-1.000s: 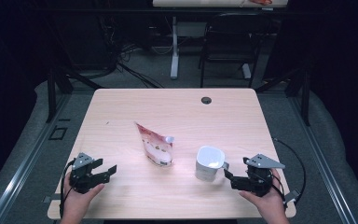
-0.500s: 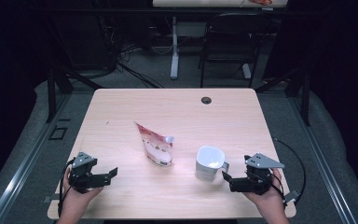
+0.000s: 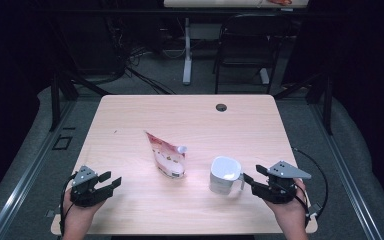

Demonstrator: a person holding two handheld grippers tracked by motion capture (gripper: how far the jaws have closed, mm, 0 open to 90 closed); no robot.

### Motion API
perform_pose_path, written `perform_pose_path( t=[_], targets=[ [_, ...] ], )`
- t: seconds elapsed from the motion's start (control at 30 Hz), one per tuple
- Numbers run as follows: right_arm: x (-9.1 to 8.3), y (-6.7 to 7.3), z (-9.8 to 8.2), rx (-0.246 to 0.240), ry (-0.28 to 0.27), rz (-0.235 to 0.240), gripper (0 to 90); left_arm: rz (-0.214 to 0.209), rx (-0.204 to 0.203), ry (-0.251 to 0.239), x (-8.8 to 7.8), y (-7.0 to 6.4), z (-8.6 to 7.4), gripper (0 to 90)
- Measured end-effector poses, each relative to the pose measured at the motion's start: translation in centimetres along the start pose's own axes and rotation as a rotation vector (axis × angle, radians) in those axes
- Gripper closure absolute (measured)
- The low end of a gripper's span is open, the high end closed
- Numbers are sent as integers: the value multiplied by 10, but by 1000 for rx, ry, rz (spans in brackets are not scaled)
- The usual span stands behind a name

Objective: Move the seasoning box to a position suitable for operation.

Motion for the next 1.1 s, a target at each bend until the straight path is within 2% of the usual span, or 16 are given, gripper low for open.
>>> perform_pose_path(
  t=[0.07,0.17,0.2,0.27,0.33,0.47,0.53,0.67,0.93,1.03,1.1],
  targets=[
    [0,0,2,22,2,10,527,-11,-18,14,0,1,-1,579],
    [1,1,4,57,31,19,542,-29,-61,22,1,1,-1,592],
    [2,2,5,61,48,17,558,-33,-63,23,1,1,-1,592],
    [3,4,7,55,39,33,594,-33,-64,27,1,0,-1,607],
    [5,5,10,43,46,27,629,-33,-56,29,2,-2,-2,612],
    [9,8,16,36,57,32,776,-30,-15,53,5,-6,-3,616],
    [11,10,18,12,69,22,822,-24,-3,54,6,-7,-4,617],
    [16,13,20,3,86,32,895,-32,-10,55,6,-8,-4,617],
    [22,15,21,-6,113,33,900,-39,-21,56,6,-7,-5,622],
    [22,15,21,-17,110,35,900,-38,-21,57,7,-7,-5,621],
    [22,15,20,-5,100,38,900,-38,-20,56,7,-6,-5,621]
  ],
)
Point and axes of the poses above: each handheld gripper's, and its own axes: x roughly forward along the jaws, z roughly out of its top, y roughly to its left, the point moved 4 cm from there along x, roughly forward along the jaws, and after that the axes turned 8 degrees about -x, right-handed, at the moved point
